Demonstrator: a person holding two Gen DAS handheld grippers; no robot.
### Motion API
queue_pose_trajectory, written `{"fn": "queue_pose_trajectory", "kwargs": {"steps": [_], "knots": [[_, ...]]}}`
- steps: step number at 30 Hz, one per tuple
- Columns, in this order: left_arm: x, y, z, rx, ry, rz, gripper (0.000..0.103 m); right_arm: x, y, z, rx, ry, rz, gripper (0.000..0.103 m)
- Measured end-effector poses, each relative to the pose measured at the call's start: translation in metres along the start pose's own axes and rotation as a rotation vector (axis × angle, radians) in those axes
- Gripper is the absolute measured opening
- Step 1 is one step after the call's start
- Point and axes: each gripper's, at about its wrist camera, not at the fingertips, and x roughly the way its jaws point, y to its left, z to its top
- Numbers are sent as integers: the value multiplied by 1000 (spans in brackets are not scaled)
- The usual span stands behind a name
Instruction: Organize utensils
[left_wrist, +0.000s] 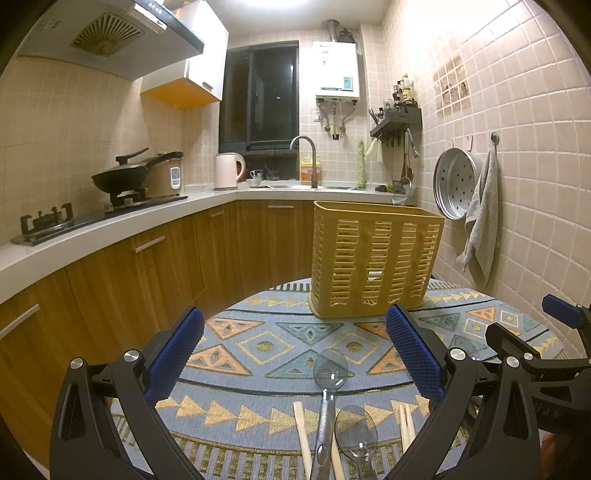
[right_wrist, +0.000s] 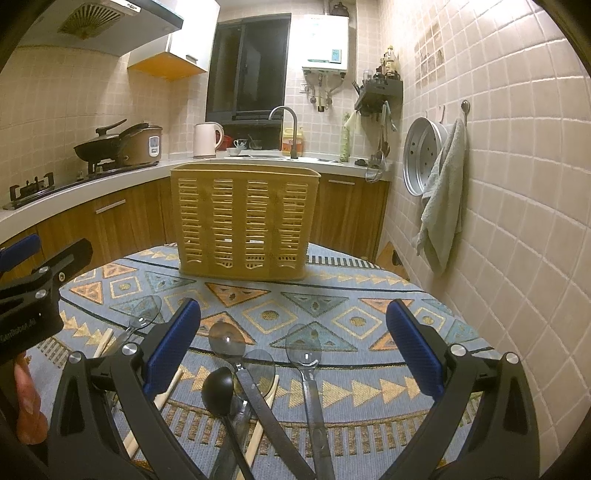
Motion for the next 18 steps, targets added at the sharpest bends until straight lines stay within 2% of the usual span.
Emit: {"fn": "queue_pose_trajectory", "kwargs": {"steps": [18], "knots": [[0, 0, -1, 1, 0, 1, 96, -2, 7, -1, -20, -8, 3, 96]]}}
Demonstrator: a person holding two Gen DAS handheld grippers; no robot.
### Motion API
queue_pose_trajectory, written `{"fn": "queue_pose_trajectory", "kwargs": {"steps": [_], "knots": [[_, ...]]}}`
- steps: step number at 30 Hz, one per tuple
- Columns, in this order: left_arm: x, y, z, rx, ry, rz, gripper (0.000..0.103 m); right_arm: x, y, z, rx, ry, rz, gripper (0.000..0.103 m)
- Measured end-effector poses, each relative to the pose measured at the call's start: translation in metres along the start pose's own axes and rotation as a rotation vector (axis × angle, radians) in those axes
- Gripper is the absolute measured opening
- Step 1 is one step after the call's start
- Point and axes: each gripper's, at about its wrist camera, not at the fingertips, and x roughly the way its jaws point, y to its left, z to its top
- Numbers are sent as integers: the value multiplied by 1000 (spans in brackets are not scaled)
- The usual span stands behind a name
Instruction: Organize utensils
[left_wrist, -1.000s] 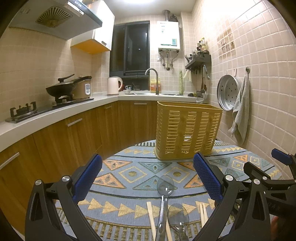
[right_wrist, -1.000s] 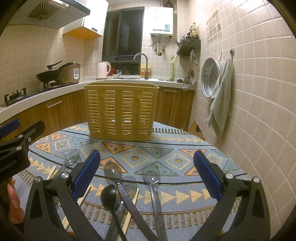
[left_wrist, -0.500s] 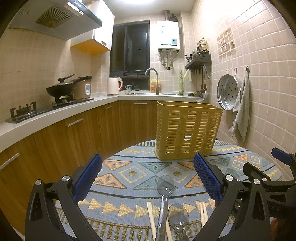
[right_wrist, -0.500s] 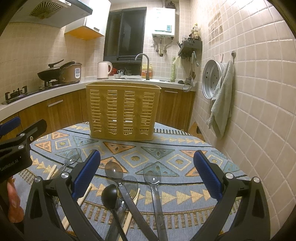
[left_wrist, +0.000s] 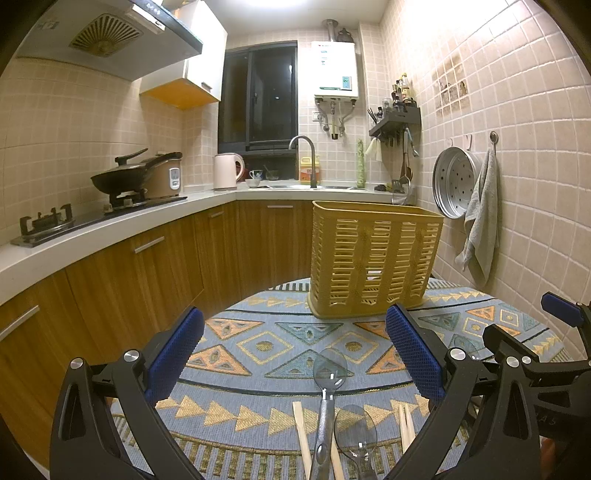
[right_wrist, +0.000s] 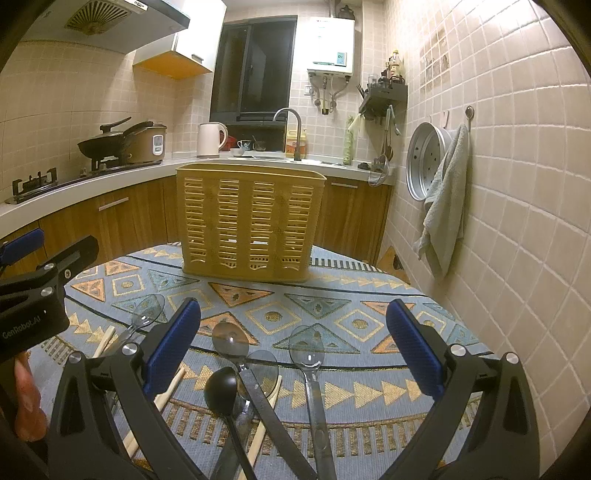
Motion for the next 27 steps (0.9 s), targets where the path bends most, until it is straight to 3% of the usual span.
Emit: {"fn": "queue_pose_trajectory", "kwargs": {"steps": [27], "knots": [[1, 0, -1, 2, 1, -3, 96, 1, 3, 0, -12, 10, -5, 96]]}}
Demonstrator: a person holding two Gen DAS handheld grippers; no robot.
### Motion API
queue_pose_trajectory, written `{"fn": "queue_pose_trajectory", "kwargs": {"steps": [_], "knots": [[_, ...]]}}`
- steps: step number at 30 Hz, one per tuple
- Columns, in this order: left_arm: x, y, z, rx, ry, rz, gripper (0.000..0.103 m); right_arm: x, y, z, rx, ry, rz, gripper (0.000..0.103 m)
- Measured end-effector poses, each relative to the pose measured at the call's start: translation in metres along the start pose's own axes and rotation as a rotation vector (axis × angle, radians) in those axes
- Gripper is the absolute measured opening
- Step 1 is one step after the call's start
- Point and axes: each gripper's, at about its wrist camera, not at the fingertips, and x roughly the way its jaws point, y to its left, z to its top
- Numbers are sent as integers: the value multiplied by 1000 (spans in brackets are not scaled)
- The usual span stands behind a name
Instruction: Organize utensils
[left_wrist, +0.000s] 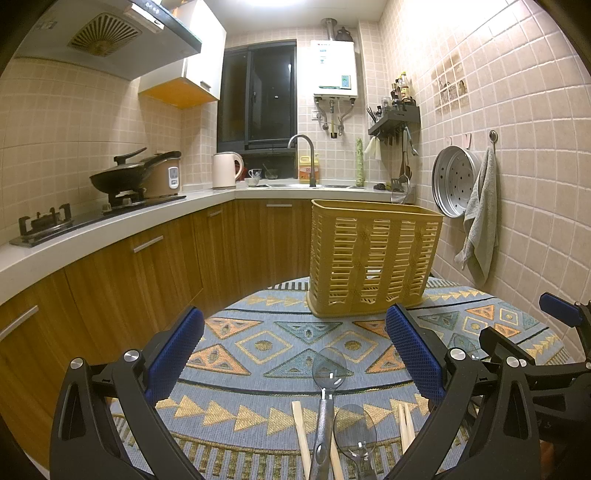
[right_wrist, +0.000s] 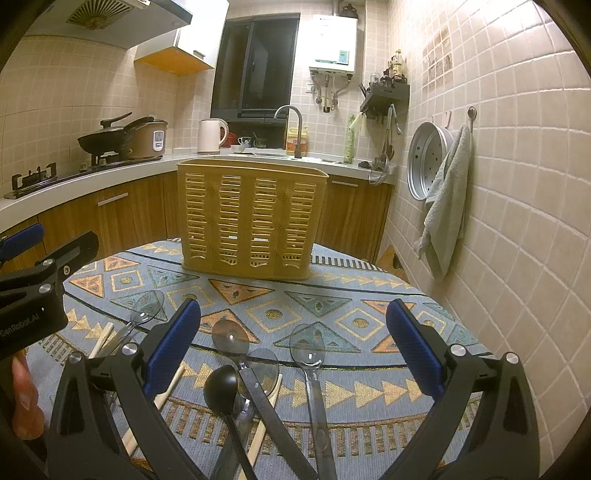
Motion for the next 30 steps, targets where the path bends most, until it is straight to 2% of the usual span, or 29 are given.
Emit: {"fn": "queue_pose_trajectory", "kwargs": {"steps": [8, 12, 15, 18, 20, 22, 24, 25, 27, 29, 30], "knots": [[0, 0, 0, -1, 1, -5, 96, 1, -1, 1, 3, 2, 0, 96], [3, 6, 0, -34, 5, -26, 96, 0, -9, 1, 34, -12, -40, 96], [11, 24, 1, -112, 62, -69, 95, 2, -20, 2, 98, -5, -103, 97], [17, 45, 9, -151, 115, -104, 91, 10, -28, 4, 122, 55, -52, 97], [19, 56, 16, -149, 143, -127, 90, 12, -32, 6, 123, 72, -64, 97], [25, 63, 23, -113, 214, -158, 86, 10, -33, 11, 120, 74, -47, 97], [35, 65, 25, -46, 342, -210, 77, 7, -34, 18, 118, 95, -17, 97], [39, 65, 23, -27, 396, -233, 75, 5, -34, 22, 117, 106, 2, 97], [47, 64, 19, 3, 484, -290, 65, 4, -32, 30, 93, 121, 33, 97], [59, 61, 19, -25, 548, -379, 65, 11, -27, 37, 50, 179, 21, 97], [69, 58, 17, -53, 606, -422, 65, 19, -27, 41, 34, 229, 28, 96]]}}
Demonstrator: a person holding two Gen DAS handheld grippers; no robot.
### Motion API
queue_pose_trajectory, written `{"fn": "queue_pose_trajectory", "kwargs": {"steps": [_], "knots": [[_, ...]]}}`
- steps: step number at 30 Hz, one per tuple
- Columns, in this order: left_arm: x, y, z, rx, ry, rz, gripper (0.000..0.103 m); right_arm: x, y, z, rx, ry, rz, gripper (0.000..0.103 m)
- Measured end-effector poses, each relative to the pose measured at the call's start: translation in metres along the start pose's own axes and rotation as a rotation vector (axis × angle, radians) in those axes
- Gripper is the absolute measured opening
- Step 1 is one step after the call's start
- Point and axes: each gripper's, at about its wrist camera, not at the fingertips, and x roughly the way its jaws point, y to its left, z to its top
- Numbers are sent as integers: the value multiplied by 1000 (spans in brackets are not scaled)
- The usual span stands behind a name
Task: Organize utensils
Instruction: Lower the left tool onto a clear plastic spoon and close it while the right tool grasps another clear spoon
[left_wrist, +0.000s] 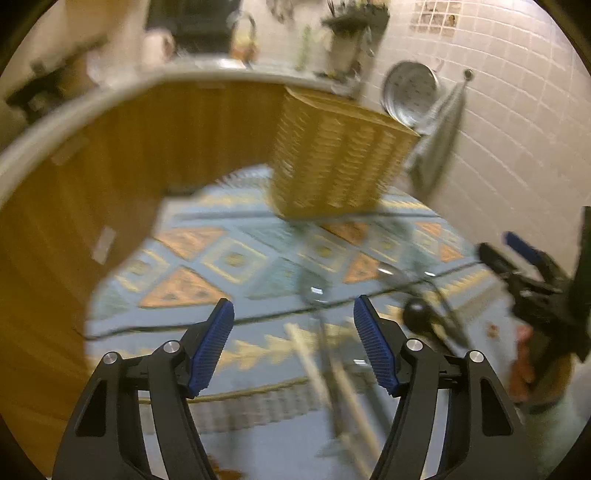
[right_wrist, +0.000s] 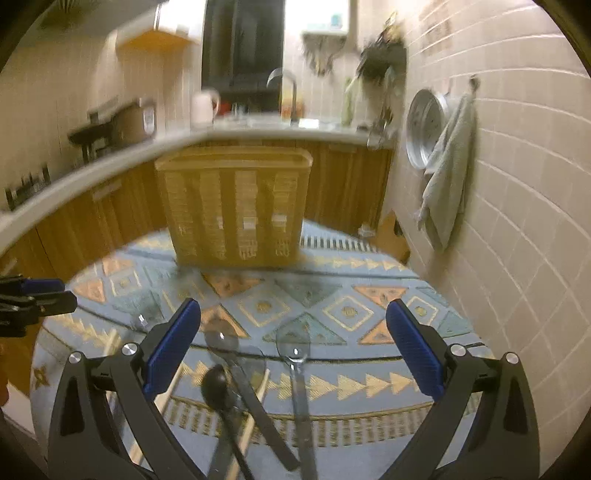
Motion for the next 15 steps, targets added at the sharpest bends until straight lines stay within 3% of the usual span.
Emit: {"fn": "queue_pose_trajectory", "kwargs": {"steps": [2, 5, 8, 13, 15], "knots": [[19, 0, 9, -29, 61, -34, 60, 16, -4, 10, -2, 112, 45, 96], [45, -7, 17, -13, 138, -20, 58, 38, -8, 24, -8, 242, 125, 94], [69, -13, 27, -6, 226, -28, 55, 58, -9, 33, -32, 362, 234, 85], [90, -25, 32, 33, 316, 18, 50, 90, -2, 34, -76, 510, 365, 68], [94, -26, 33, 34, 346, 28, 42, 100, 2, 29, -78, 575, 423, 63]]}}
